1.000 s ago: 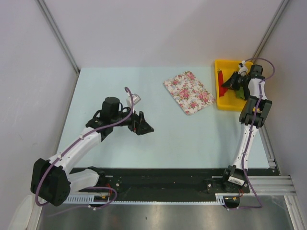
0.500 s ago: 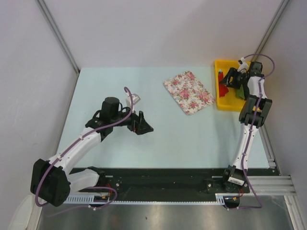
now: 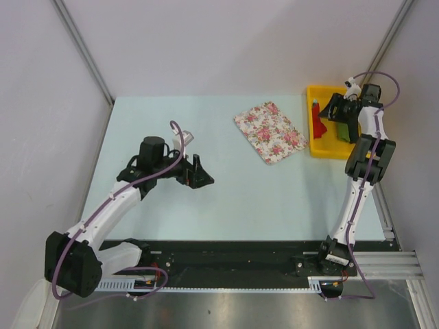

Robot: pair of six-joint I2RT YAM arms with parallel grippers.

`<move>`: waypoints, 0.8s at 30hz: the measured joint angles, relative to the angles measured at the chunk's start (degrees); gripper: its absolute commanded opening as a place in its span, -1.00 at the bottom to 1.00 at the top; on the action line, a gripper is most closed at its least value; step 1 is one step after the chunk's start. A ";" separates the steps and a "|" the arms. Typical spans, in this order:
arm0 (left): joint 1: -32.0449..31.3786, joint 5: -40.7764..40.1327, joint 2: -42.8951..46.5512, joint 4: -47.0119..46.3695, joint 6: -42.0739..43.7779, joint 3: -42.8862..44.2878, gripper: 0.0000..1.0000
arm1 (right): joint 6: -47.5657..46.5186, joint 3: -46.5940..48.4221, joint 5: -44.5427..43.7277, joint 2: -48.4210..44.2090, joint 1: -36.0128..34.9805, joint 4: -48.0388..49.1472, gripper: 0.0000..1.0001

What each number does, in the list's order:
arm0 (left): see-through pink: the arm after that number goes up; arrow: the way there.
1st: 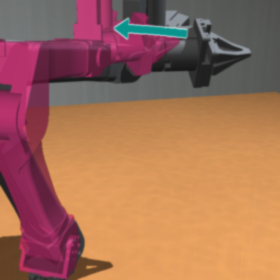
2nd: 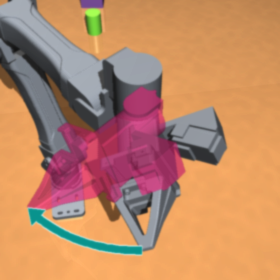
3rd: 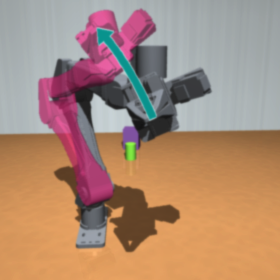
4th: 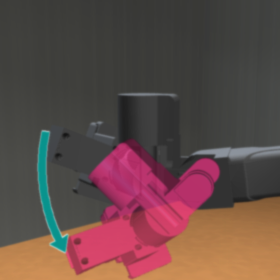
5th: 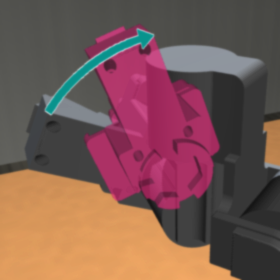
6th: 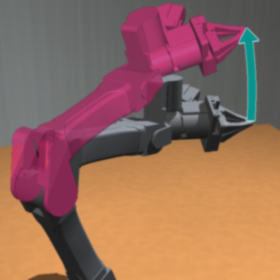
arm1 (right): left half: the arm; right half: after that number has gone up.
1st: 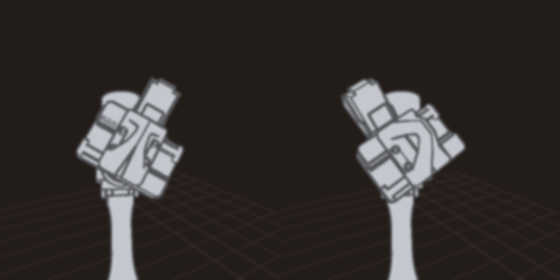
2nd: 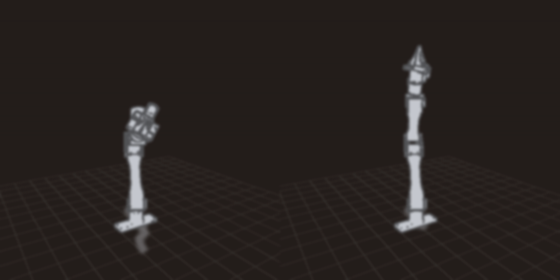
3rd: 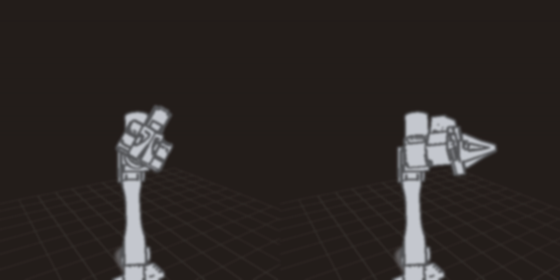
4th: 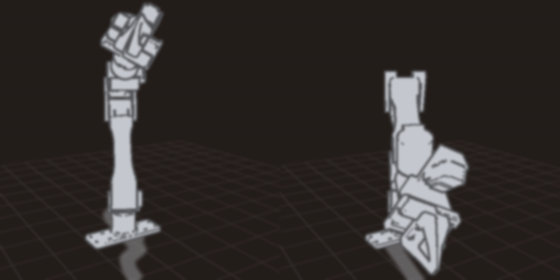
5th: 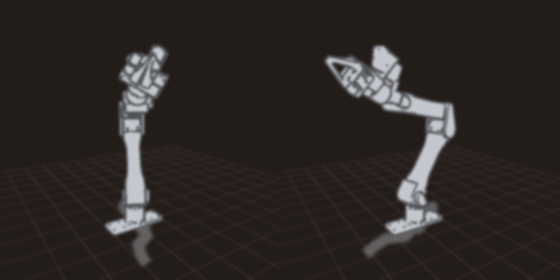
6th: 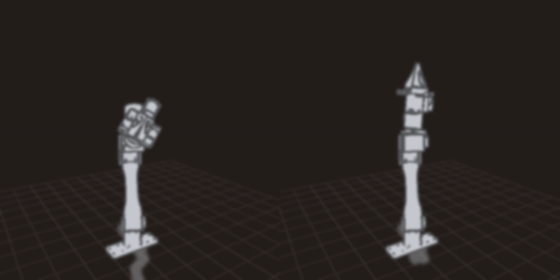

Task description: Place the utensils on the paper napkin and roll it up

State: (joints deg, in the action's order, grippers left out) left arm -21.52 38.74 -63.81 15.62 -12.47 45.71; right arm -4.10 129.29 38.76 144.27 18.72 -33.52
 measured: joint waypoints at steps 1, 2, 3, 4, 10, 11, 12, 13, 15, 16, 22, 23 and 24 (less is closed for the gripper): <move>0.66 0.02 -0.24 0.50 0.04 0.52 0.99 | -0.04 -0.04 0.02 -0.55 0.07 -0.07 0.47; 1.49 0.26 -0.72 1.68 0.07 1.55 0.99 | 0.07 -0.07 0.04 -1.20 0.20 -0.13 0.53; 2.08 0.37 -1.38 2.69 0.15 2.73 0.99 | 0.02 -0.07 0.02 -1.99 0.33 -0.39 0.58; 2.67 0.44 -2.21 3.67 0.50 4.22 0.99 | -0.02 -0.07 0.04 -3.04 0.44 -0.83 0.65; 5.27 -0.61 -7.45 12.46 4.11 16.65 0.99 | -1.27 -0.09 0.28 -13.81 0.55 -5.05 0.99; 5.68 -1.03 -7.93 13.40 4.81 18.40 0.99 | -1.57 -0.09 0.42 -15.80 0.44 -5.84 0.99; 6.19 -1.66 -8.37 14.91 5.38 20.59 0.99 | -2.03 -0.28 0.55 -17.88 0.24 -6.51 0.99; 6.49 -2.71 -8.61 15.96 5.86 22.45 0.99 | -2.25 -1.22 0.66 -20.92 -0.07 -7.21 1.00; 6.86 -5.07 -8.94 18.64 6.80 26.23 0.99 | -2.47 -5.03 0.94 -28.15 -1.14 -8.28 1.00; 6.88 -6.08 -9.07 19.58 7.13 27.45 0.99 | -2.36 -7.02 1.07 -31.34 -1.68 -8.59 0.99; 6.93 -13.68 -10.25 24.68 9.27 32.76 0.99 | -1.46 -32.44 0.07 -55.89 -10.56 -6.47 0.99; 6.93 -14.62 -10.25 25.03 9.49 32.81 0.99 | -1.40 -37.16 -0.57 -59.58 -12.85 -5.66 0.99; 6.93 -15.69 -10.25 25.51 9.55 32.79 1.00 | -1.03 -41.46 -1.01 -62.86 -15.08 -5.38 1.00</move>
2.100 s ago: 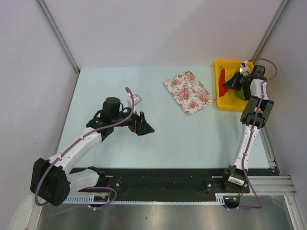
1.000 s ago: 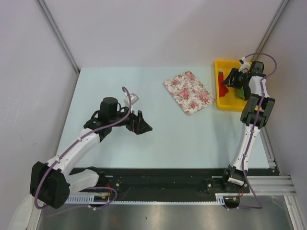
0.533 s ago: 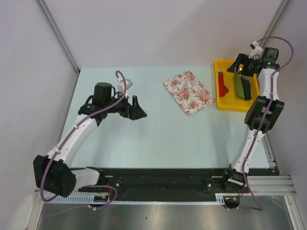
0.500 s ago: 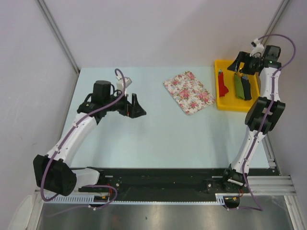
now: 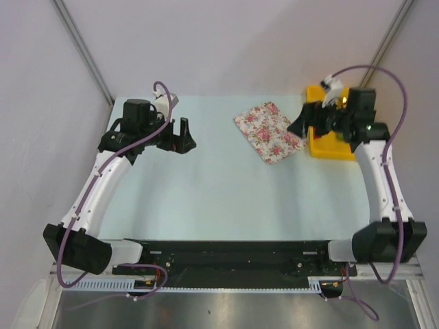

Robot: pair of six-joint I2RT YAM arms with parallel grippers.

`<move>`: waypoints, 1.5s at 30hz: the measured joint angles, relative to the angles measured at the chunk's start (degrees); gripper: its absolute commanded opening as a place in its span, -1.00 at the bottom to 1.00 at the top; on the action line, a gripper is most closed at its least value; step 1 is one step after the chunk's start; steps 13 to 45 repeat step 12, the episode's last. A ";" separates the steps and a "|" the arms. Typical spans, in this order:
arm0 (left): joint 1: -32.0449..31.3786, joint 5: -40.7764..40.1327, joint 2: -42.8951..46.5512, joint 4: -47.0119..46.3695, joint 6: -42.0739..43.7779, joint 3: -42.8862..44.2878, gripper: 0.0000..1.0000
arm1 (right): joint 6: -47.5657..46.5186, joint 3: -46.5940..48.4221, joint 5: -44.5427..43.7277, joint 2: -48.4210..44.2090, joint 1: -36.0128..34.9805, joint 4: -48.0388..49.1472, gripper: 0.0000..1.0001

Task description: Place the utensils on the paper napkin and roll it up

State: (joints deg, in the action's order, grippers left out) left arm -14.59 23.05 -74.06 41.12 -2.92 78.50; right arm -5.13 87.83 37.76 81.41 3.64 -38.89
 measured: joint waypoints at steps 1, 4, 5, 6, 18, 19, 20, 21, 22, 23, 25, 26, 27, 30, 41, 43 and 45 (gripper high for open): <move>0.00 -1.27 0.02 0.20 0.02 -0.28 0.99 | 0.46 -4.42 -0.52 -3.28 -2.10 0.76 0.99; 0.00 -4.15 0.98 -0.15 0.37 -2.86 0.99 | 2.14 -16.72 -2.51 -11.39 -6.56 1.44 1.00; 0.00 -5.22 1.73 -0.37 0.55 -4.57 0.99 | 2.84 -20.15 -2.93 -13.55 -7.37 1.79 0.99; 0.00 -6.08 2.58 -0.33 0.79 -6.36 0.99 | 3.30 -23.30 -3.41 -15.39 -7.72 2.23 0.99; 0.00 -10.71 6.62 -0.31 2.93 -14.60 0.99 | 4.04 -34.71 -7.17 -24.61 -6.84 1.73 0.99; 0.00 -10.71 6.62 -0.31 2.93 -14.60 0.99 | 4.04 -34.71 -7.17 -24.61 -6.84 1.73 0.99; 0.00 -10.71 6.62 -0.31 2.93 -14.60 0.99 | 4.04 -34.71 -7.17 -24.61 -6.84 1.73 0.99; 0.00 -10.71 6.62 -0.31 2.93 -14.60 0.99 | 4.04 -34.71 -7.17 -24.61 -6.84 1.73 0.99; 0.00 -10.71 6.62 -0.31 2.93 -14.60 0.99 | 4.04 -34.71 -7.17 -24.61 -6.84 1.73 0.99; 0.00 -10.71 6.62 -0.31 2.93 -14.60 0.99 | 4.04 -34.71 -7.17 -24.61 -6.84 1.73 0.99; 0.00 -10.71 6.62 -0.31 2.93 -14.60 0.99 | 4.04 -34.71 -7.17 -24.61 -6.84 1.73 0.99; 0.00 -10.71 6.62 -0.31 2.93 -14.60 0.99 | 4.04 -34.71 -7.17 -24.61 -6.84 1.73 0.99; 0.00 -10.71 6.62 -0.31 2.93 -14.60 0.99 | 4.04 -34.71 -7.17 -24.61 -6.84 1.73 0.99; 0.00 -10.71 6.62 -0.31 2.93 -14.60 0.99 | 4.04 -34.71 -7.17 -24.61 -6.84 1.73 0.99; 0.00 -10.71 6.62 -0.31 2.93 -14.60 0.99 | 4.04 -34.71 -7.17 -24.61 -6.84 1.73 0.99; 0.00 -10.71 6.62 -0.31 2.93 -14.60 0.99 | 4.04 -34.71 -7.17 -24.61 -6.84 1.73 0.99; 0.00 -10.71 6.62 -0.31 2.93 -14.60 0.99 | 4.04 -34.71 -7.17 -24.61 -6.84 1.73 0.99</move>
